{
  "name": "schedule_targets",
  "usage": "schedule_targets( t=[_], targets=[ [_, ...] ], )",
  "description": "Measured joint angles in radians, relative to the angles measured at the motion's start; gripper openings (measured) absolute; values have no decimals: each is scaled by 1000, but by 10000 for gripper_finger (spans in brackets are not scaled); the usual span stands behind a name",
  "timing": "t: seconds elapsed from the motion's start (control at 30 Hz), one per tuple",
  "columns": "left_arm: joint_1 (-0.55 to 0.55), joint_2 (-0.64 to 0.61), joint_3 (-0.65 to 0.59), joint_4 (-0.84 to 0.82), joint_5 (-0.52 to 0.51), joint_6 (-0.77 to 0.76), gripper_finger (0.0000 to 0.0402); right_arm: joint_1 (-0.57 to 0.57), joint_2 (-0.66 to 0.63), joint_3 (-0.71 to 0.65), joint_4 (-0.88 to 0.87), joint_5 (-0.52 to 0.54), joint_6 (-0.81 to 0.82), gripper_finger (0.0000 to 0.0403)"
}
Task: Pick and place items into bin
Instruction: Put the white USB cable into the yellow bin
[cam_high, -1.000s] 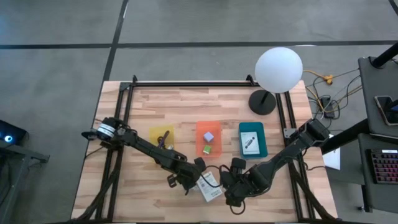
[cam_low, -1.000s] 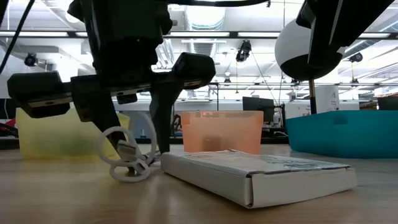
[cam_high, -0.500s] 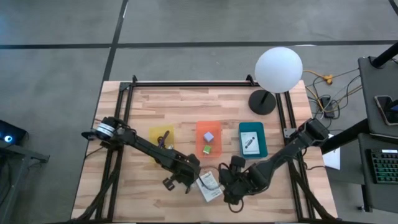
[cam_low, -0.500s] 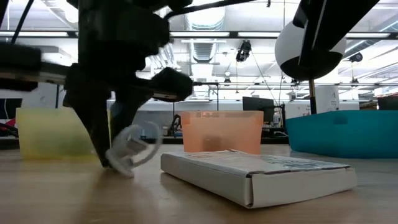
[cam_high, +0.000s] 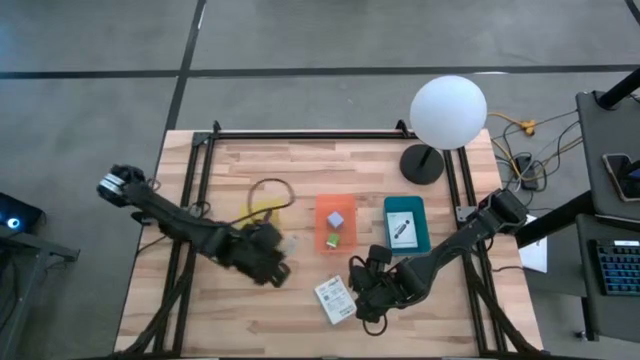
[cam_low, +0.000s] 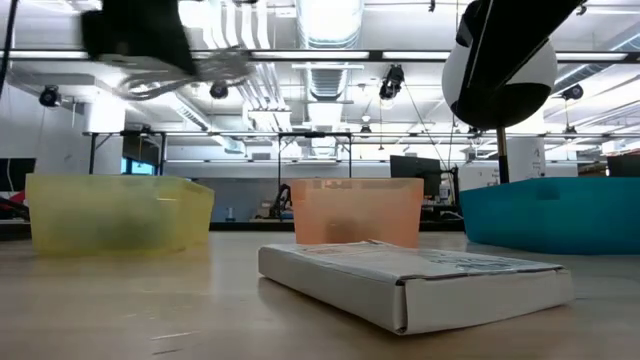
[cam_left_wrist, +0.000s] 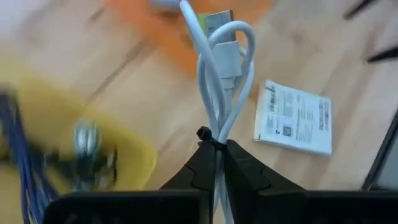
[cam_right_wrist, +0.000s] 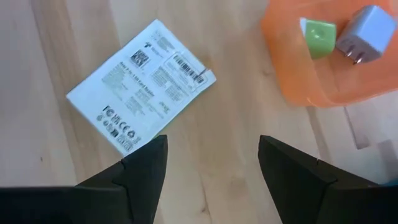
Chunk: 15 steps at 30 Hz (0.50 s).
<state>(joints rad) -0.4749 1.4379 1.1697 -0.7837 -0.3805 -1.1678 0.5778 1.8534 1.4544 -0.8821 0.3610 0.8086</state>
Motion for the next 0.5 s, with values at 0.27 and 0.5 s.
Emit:
schedule_targets(
  t=[0.27,0.5],
  targets=[
    [-45,-201,-301,10,-153,-589,7,-41,0,0,8,9,3,235],
    [3,-275,-437,7,-244,-759,12,-56,0,0,59,9,3,234]
  ],
)
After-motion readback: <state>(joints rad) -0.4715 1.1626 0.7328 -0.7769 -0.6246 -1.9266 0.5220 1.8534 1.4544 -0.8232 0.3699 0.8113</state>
